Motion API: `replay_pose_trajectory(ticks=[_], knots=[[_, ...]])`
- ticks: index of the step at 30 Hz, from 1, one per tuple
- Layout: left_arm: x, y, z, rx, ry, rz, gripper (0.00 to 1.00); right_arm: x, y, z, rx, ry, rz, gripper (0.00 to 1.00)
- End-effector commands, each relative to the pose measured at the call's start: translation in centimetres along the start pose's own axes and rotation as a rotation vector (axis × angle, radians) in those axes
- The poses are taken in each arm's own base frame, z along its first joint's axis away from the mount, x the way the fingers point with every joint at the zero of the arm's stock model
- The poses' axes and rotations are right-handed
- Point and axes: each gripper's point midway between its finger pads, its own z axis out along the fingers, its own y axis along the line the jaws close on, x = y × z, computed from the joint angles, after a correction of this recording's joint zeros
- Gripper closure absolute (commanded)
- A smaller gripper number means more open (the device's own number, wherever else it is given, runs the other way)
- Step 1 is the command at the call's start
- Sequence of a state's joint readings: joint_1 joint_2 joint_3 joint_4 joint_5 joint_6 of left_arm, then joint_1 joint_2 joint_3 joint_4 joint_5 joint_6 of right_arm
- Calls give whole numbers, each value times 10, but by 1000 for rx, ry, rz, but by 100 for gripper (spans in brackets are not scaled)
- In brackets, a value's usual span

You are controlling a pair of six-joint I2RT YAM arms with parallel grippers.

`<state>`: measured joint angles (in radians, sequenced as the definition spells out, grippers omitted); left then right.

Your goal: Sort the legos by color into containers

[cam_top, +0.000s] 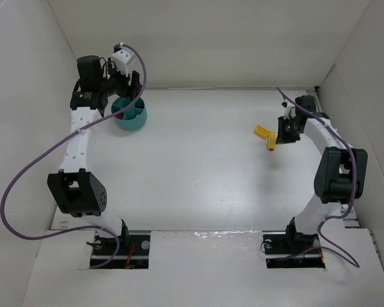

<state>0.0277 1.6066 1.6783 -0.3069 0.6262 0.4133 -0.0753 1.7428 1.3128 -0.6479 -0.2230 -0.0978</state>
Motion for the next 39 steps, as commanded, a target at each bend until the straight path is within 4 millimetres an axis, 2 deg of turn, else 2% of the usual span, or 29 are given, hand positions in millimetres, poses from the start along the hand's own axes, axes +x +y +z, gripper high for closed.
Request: replay_pose_trajectory(ticks=[1, 4, 5, 6, 8, 10, 15, 19, 20, 21, 25, 26, 28, 29, 33, 37, 39], knots=[[5, 9, 5, -30, -14, -40, 41, -22, -31, -18, 171, -118, 40, 78], [0, 10, 4, -33, -24, -44, 41, -16, -48, -11, 241, -106, 71, 79], [-1, 13, 5, -43, -24, -42, 41, -9, -51, -6, 254, -81, 74, 79], [-1, 13, 5, -43, -24, -42, 41, -12, -55, -6, 276, -95, 74, 79], [-7, 15, 5, -48, -40, -41, 39, -6, -60, 5, 288, -65, 77, 79], [-3, 16, 8, -45, -32, -46, 39, -14, -62, 9, 289, -77, 76, 79], [-12, 17, 8, -50, -49, -65, 39, -22, -64, 35, 315, -51, 87, 78], [-12, 19, 7, -59, -47, -66, 39, -33, -48, 48, 293, -46, 49, 78], [-11, 21, 7, -68, -44, -66, 38, -44, -33, 48, 253, -68, 30, 78], [-11, 21, 7, -68, -44, -66, 38, -46, -26, 52, 231, -69, 29, 76], [4, 18, 10, -58, -12, -78, 38, -43, 17, 56, 113, -43, -13, 66], [-1, 17, 7, -61, -20, -72, 38, -39, 26, 56, 86, -27, -22, 64], [3, 16, 8, -58, -13, -77, 38, -43, 44, 57, 48, -33, -36, 62], [3, 16, 8, -58, -13, -68, 38, -45, 44, 53, 47, -44, -37, 60], [3, 16, 8, -58, -13, -68, 38, -35, 42, 48, 58, -21, -44, 60], [7, 16, 9, -56, -5, -64, 38, -26, 32, 40, 78, -3, -47, 58], [7, 16, 9, -56, -5, -64, 38, -17, 26, 36, 93, 8, -50, 52]])
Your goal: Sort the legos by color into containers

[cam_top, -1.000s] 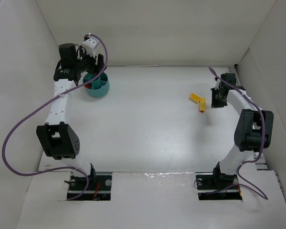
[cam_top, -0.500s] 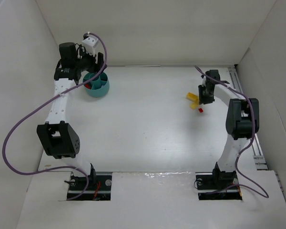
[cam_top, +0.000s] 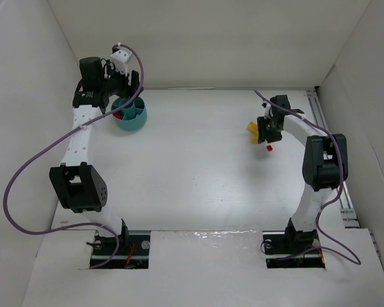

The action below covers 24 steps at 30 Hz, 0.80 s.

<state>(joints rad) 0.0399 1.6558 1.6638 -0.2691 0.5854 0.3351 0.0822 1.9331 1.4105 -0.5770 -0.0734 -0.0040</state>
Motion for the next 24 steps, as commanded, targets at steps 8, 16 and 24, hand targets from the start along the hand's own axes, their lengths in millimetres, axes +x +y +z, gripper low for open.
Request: replay_pose_trajectory(ticks=[8, 16, 24], knots=[[-13, -1, -1, 12, -40, 27, 37, 13, -18, -25, 43, -2, -50, 42], [-16, 0, -1, 11, -43, 29, 37, 19, -31, -8, 70, 41, -39, 42], [-14, 0, -1, 13, -35, 24, 36, 26, -38, 1, 81, 71, -51, 47]])
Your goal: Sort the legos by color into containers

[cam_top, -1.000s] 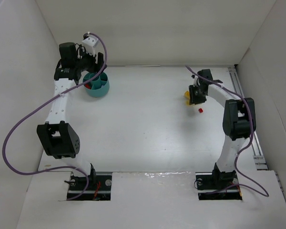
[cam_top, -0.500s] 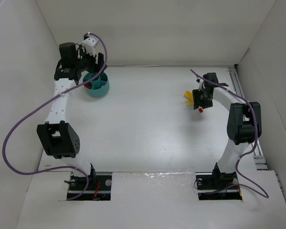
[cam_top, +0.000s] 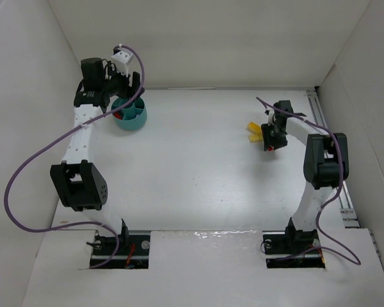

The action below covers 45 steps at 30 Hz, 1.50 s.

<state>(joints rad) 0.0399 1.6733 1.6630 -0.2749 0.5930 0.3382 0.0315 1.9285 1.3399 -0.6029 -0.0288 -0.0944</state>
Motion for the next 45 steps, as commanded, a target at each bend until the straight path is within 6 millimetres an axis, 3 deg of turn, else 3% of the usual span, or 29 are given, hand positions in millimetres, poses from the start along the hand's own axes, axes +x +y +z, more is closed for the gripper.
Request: replay_pose_trajectory(ticks=[1, 9, 12, 14, 15, 16, 17, 18, 19, 20, 21, 23, 25, 28, 29, 31, 34, 35, 39, 45], knots=[[-22, -1, -7, 0, -53, 34, 36, -6, -6, 0, 18, -9, -10, 49], [-19, -1, -4, 11, -48, 40, 36, -4, -7, 6, 17, 0, -29, 75], [-6, -10, 1, 62, -35, 24, 33, -7, -2, 1, -16, 6, -40, 84], [-11, -20, -3, 107, -67, 56, 28, -26, 13, -12, -101, -32, -31, 87], [2, -36, -3, 187, -61, 51, 24, -27, 25, -27, -170, -19, -30, 90], [4, -44, -4, 229, -77, 67, 17, -37, 56, -45, -346, -48, -33, 91], [4, -55, -10, 270, -98, 87, 10, -59, 72, -69, -444, -99, -31, 91], [10, -74, -17, 351, -137, 99, 0, -58, 109, -101, -657, -90, -41, 92], [22, -81, -14, 394, -144, 93, 0, -64, 109, -109, -658, -104, -47, 94], [18, -90, -23, 416, -181, 121, 0, -67, 145, -132, -816, -103, -71, 94], [29, -104, -19, 442, -183, 129, 0, -80, 161, -148, -873, -131, -91, 95], [32, -123, -19, 497, -184, 179, 0, -78, 203, -176, -996, -136, -170, 96], [42, -145, -18, 555, -152, 206, 0, -83, 223, -189, -1049, -143, -191, 98], [34, -170, -14, 643, -201, 244, 0, -85, 247, -197, -1113, -148, -240, 98], [29, -176, -13, 655, -216, 253, 5, -85, 252, -195, -1117, -142, -249, 98], [24, -198, -5, 711, -239, 251, 11, -91, 265, -209, -1160, -176, -296, 98], [10, -216, -1, 750, -323, 288, 23, -95, 280, -224, -1211, -176, -315, 98], [13, -225, 2, 772, -323, 284, 26, -101, 282, -227, -1214, -185, -306, 98], [12, -240, 4, 792, -381, 331, 35, -103, 295, -235, -1243, -195, -311, 98], [8, -247, 7, 766, -396, 344, 44, -99, 306, -246, -1287, -176, -300, 99]])
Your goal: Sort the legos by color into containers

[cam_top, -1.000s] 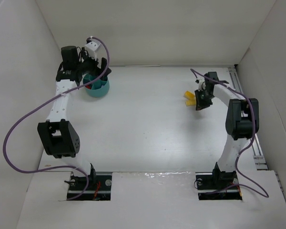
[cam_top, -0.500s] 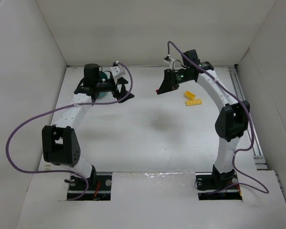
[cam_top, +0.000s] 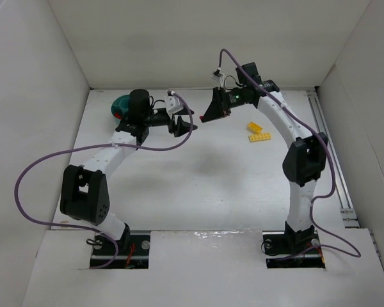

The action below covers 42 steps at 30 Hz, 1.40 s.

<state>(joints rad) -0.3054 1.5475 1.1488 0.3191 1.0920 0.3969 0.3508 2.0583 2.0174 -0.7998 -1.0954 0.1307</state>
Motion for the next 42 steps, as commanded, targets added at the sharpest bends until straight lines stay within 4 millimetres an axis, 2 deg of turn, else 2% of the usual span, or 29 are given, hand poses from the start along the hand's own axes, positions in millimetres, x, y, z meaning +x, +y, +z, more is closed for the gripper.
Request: replay_pose_trajectory(ticks=[1, 6, 13, 16, 21, 23, 24, 26, 30, 33, 36, 42], knots=[[-23, 4, 4, -14, -57, 97, 46, -18, 34, 0, -73, -37, -75, 99], [-29, 7, 11, -32, -70, 117, 50, -17, 42, 7, -96, -27, -76, 99], [-24, 12, 13, -39, -63, 107, 51, -22, 50, 8, -106, -36, -91, 99], [-24, 11, 14, -38, -63, 98, 55, -22, 50, 8, -106, -36, -82, 99], [-28, 14, 14, -51, -75, 103, 72, -22, 50, 8, -106, -36, -82, 99], [-29, 16, 13, -61, -78, 101, 72, -20, 48, 9, -105, -32, -74, 99], [-36, 15, 12, -65, -90, 120, 71, -20, 48, 9, -105, -32, -74, 99], [-32, 14, 12, -63, -85, 112, 62, -20, 48, 9, -105, -32, -74, 99], [-34, 13, 11, -65, -92, 113, 53, -20, 44, 11, -104, -28, -66, 99], [-40, 14, 9, -77, -99, 128, 53, -20, 44, 11, -104, -28, -66, 99], [-37, 13, 9, -77, -99, 128, 59, -17, 42, 12, -103, -24, -57, 99], [-47, 8, 10, -72, -116, 143, 59, -18, 41, 12, -94, -27, -57, 99]])
